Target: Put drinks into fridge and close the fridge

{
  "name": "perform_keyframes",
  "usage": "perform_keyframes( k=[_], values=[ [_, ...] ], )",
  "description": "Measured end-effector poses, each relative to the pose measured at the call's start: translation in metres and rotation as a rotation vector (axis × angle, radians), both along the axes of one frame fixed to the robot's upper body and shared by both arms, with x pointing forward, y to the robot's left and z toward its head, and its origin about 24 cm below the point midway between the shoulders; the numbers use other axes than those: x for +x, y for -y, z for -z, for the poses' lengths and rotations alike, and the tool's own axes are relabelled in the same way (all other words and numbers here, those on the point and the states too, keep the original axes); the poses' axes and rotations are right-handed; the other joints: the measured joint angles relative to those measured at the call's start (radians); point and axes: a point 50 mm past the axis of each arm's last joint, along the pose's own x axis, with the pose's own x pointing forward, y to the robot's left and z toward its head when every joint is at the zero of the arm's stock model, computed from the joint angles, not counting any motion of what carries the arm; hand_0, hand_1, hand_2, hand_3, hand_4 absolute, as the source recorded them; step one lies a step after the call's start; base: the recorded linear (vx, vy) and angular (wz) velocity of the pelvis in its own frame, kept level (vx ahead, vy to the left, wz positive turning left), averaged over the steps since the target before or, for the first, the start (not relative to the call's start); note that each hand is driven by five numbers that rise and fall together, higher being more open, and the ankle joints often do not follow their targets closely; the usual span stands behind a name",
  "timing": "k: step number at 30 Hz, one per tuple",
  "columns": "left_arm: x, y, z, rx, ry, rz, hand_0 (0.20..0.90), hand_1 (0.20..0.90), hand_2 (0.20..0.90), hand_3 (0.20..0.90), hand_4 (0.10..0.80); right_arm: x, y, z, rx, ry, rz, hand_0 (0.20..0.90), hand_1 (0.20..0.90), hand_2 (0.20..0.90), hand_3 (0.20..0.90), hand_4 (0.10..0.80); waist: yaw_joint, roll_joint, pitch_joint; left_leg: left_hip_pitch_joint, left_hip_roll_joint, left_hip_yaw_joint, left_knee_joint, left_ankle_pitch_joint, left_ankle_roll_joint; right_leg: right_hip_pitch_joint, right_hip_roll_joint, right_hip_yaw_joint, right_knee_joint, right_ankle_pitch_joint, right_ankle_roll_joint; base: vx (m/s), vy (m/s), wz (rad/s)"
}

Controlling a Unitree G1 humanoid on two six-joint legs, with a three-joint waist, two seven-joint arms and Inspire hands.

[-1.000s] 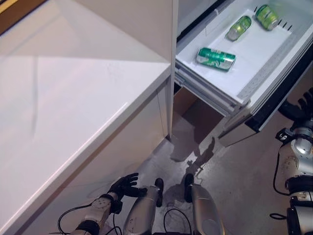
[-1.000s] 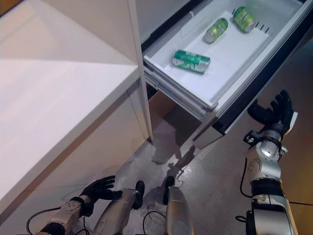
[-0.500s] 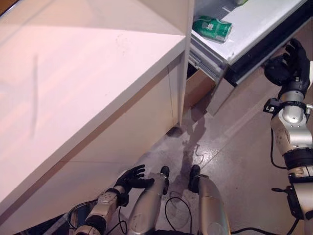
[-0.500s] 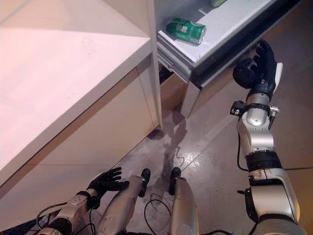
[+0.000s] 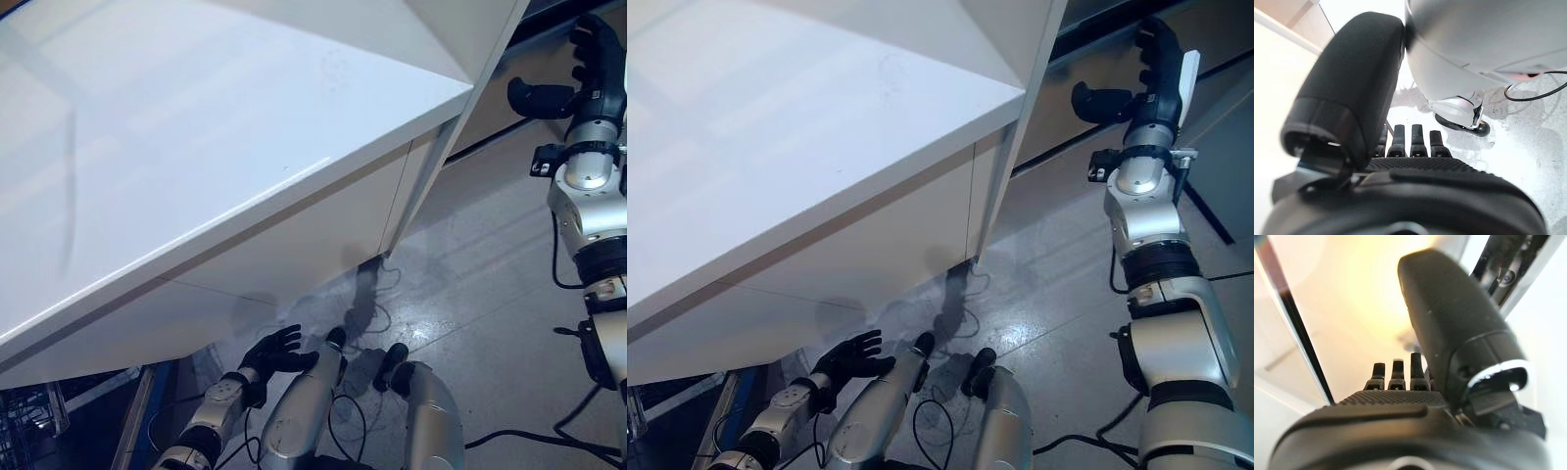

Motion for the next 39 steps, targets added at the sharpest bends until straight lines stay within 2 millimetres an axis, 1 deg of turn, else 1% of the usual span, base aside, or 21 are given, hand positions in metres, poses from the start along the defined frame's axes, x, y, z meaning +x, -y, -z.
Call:
perform_keyframes(
  k=[4,6,8,11,13,15,18,19,20,21,22,23,26,27,28,29,32,33,35,36,39],
  values=[
    [-0.001,-0.006,0.001,0.024,-0.002,0.001,0.900,0.900,0.900,0.900,0.800,0.000,0.005,0.003,0.012,-0.006,0.032,0.900,0.900,0.900,0.900,0.800,0.016,0.000,0.000,0.001,-0.001,-0.006,0.005,0.001,-0.001,0.002,-0.002,-0.003,0.001,-0.004,-0.004,0.015,-0.001,0.03],
    [-0.006,-0.015,0.004,0.077,-0.025,0.018,0.900,0.900,0.900,0.900,0.800,-0.001,0.005,0.003,0.016,-0.001,0.040,0.900,0.900,0.900,0.900,0.800,0.017,-0.001,0.000,0.004,0.000,-0.006,0.008,0.001,-0.001,0.002,-0.002,-0.003,0.001,-0.003,-0.005,0.000,0.000,0.00],
    [-0.019,-0.026,0.012,0.133,-0.085,0.025,0.900,0.900,0.900,0.900,0.800,-0.001,0.005,0.003,0.021,0.001,0.041,0.900,0.900,0.900,0.900,0.800,0.015,-0.002,0.001,0.005,-0.001,-0.005,0.010,0.000,0.000,0.003,0.001,-0.002,0.000,0.000,-0.002,0.005,-0.008,-0.02],
    [-0.045,-0.039,0.026,0.194,-0.183,0.039,0.900,0.900,0.900,0.900,0.800,-0.003,0.007,0.004,0.060,0.022,0.029,0.900,0.900,0.900,0.900,0.800,0.014,-0.005,0.003,0.015,0.004,0.006,0.015,-0.004,0.006,0.014,0.007,0.008,-0.009,0.011,-0.001,-0.054,-0.009,-0.09],
    [-0.057,-0.042,0.032,0.200,-0.216,0.036,0.900,0.900,0.900,0.900,0.800,-0.006,0.000,0.011,0.096,0.047,-0.031,0.900,0.900,0.900,0.900,0.800,0.017,-0.012,0.006,0.045,0.016,0.019,0.001,-0.008,0.014,0.043,0.023,0.025,-0.040,0.025,0.004,0.036,-0.041,-0.25],
    [-0.068,-0.044,0.037,0.201,-0.259,0.030,0.900,0.900,0.900,0.900,0.800,-0.009,-0.016,0.021,0.133,0.082,-0.123,0.900,0.900,0.900,0.900,0.800,0.011,-0.022,0.007,0.093,0.036,0.040,-0.037,-0.004,0.022,0.091,0.038,0.042,-0.099,0.046,0.011,0.023,-0.041,-0.37],
    [-0.073,-0.046,0.038,0.202,-0.281,0.028,0.900,0.900,0.900,0.900,0.800,-0.014,-0.040,0.041,0.163,0.079,-0.245,0.900,0.900,0.900,0.900,0.800,-0.017,-0.054,-0.004,0.163,0.056,0.080,-0.113,0.015,0.039,0.145,0.057,0.085,-0.180,0.081,0.027,0.020,-0.026,-0.37],
    [-0.071,-0.046,0.036,0.200,-0.270,0.026,0.900,0.900,0.900,0.900,0.800,-0.017,-0.047,0.051,0.176,0.067,-0.284,0.900,0.900,0.900,0.900,0.800,-0.035,-0.064,-0.009,0.190,0.063,0.095,-0.142,0.023,0.044,0.168,0.062,0.098,-0.214,0.095,0.034,0.041,-0.040,-0.45],
    [-0.075,-0.051,0.037,0.236,-0.287,0.045,0.900,0.900,0.900,0.900,0.800,-0.022,-0.055,0.067,0.202,0.042,-0.328,0.900,0.900,0.900,0.900,0.800,-0.055,-0.084,-0.023,0.222,0.067,0.115,-0.186,0.035,0.052,0.192,0.071,0.119,-0.256,0.111,0.041,0.036,-0.041,-0.52],
    [-0.082,-0.058,0.038,0.251,-0.313,0.036,0.900,0.900,0.900,0.900,0.800,-0.024,-0.063,0.079,0.219,0.014,-0.361,0.900,0.900,0.900,0.900,0.800,-0.072,-0.104,-0.040,0.239,0.070,0.133,-0.217,0.041,0.056,0.197,0.074,0.140,-0.280,0.122,0.046,0.026,-0.044,-0.57],
    [-0.092,-0.064,0.040,0.259,-0.346,0.019,0.900,0.900,0.900,0.900,0.800,-0.030,-0.064,0.095,0.243,-0.015,-0.374,0.900,0.900,0.900,0.900,0.800,-0.092,-0.114,-0.056,0.261,0.075,0.152,-0.254,0.050,0.064,0.217,0.079,0.155,-0.319,0.143,0.053,0.021,-0.051,-0.59],
    [-0.095,-0.067,0.041,0.262,-0.362,0.006,0.900,0.900,0.900,0.900,0.800,-0.034,-0.062,0.108,0.253,-0.056,-0.379,0.900,0.900,0.900,0.900,0.800,-0.113,-0.123,-0.073,0.281,0.078,0.173,-0.287,0.058,0.068,0.231,0.082,0.170,-0.355,0.161,0.057,0.040,-0.047,-0.50],
    [-0.111,-0.070,0.046,0.259,-0.421,-0.035,0.900,0.900,0.900,0.900,0.800,-0.048,-0.050,0.149,0.296,-0.186,-0.358,0.900,0.900,0.900,0.900,0.800,-0.145,-0.120,-0.129,0.339,0.082,0.203,-0.374,0.079,0.075,0.281,0.091,0.197,-0.449,0.204,0.071,0.029,-0.045,-0.36],
    [-0.121,-0.070,0.049,0.250,-0.447,-0.056,0.900,0.900,0.900,0.900,0.800,-0.063,-0.042,0.180,0.371,-0.263,-0.335,0.900,0.900,0.900,0.900,0.800,-0.158,-0.116,-0.165,0.394,0.083,0.210,-0.432,0.096,0.078,0.326,0.095,0.205,-0.502,0.220,0.075,-0.018,-0.034,-0.17],
    [-0.125,-0.071,0.050,0.245,-0.455,-0.072,0.900,0.900,0.900,0.900,0.800,-0.069,-0.041,0.191,0.396,-0.298,-0.326,0.900,0.900,0.900,0.900,0.800,-0.160,-0.114,-0.180,0.412,0.083,0.211,-0.453,0.099,0.079,0.342,0.097,0.205,-0.518,0.222,0.077,-0.032,-0.048,-0.17],
    [-0.129,-0.069,0.051,0.233,-0.465,-0.084,0.900,0.900,0.900,0.900,0.800,-0.082,-0.036,0.213,0.437,-0.370,-0.315,0.900,0.900,0.900,0.900,0.800,-0.177,-0.108,-0.215,0.443,0.086,0.214,-0.493,0.106,0.081,0.368,0.101,0.208,-0.555,0.228,0.081,-0.049,-0.039,-0.15],
    [-0.132,-0.067,0.053,0.228,-0.474,-0.088,0.900,0.900,0.900,0.900,0.800,-0.104,-0.031,0.255,0.533,-0.508,-0.290,0.900,0.900,0.900,0.900,0.800,-0.188,-0.104,-0.267,0.502,0.095,0.233,-0.554,0.112,0.079,0.426,0.114,0.215,-0.623,0.243,0.081,-0.034,-0.021,-0.17],
    [-0.131,-0.067,0.053,0.221,-0.471,-0.099,0.900,0.900,0.900,0.900,0.800,-0.117,-0.030,0.277,0.574,-0.583,-0.277,0.900,0.900,0.900,0.900,0.800,-0.202,-0.105,-0.291,0.530,0.099,0.233,-0.578,0.113,0.077,0.454,0.119,0.215,-0.650,0.246,0.081,-0.032,-0.022,-0.04],
    [-0.124,-0.063,0.052,0.191,-0.446,-0.127,0.900,0.900,0.900,0.900,0.800,-0.134,-0.030,0.304,0.622,-0.693,-0.261,0.900,0.900,0.900,0.900,0.800,-0.203,-0.109,-0.321,0.555,0.103,0.233,-0.598,0.115,0.075,0.483,0.125,0.215,-0.676,0.249,0.080,0.000,0.000,0.00],
    [-0.120,-0.061,0.052,0.184,-0.437,-0.127,0.900,0.900,0.900,0.900,0.800,-0.139,-0.030,0.311,0.637,-0.728,-0.258,0.900,0.900,0.900,0.900,0.800,-0.204,-0.111,-0.330,0.560,0.104,0.233,-0.603,0.116,0.073,0.489,0.126,0.214,-0.683,0.251,0.080,0.000,0.000,0.00],
    [-0.112,-0.053,0.051,0.159,-0.416,-0.121,0.900,0.900,0.900,0.900,0.800,-0.165,-0.040,0.347,0.707,-0.889,-0.246,0.900,0.900,0.900,0.900,0.800,-0.205,-0.128,-0.372,0.578,0.109,0.233,-0.616,0.118,0.070,0.517,0.133,0.213,-0.708,0.256,0.076,0.000,0.000,0.00]
  ],
)
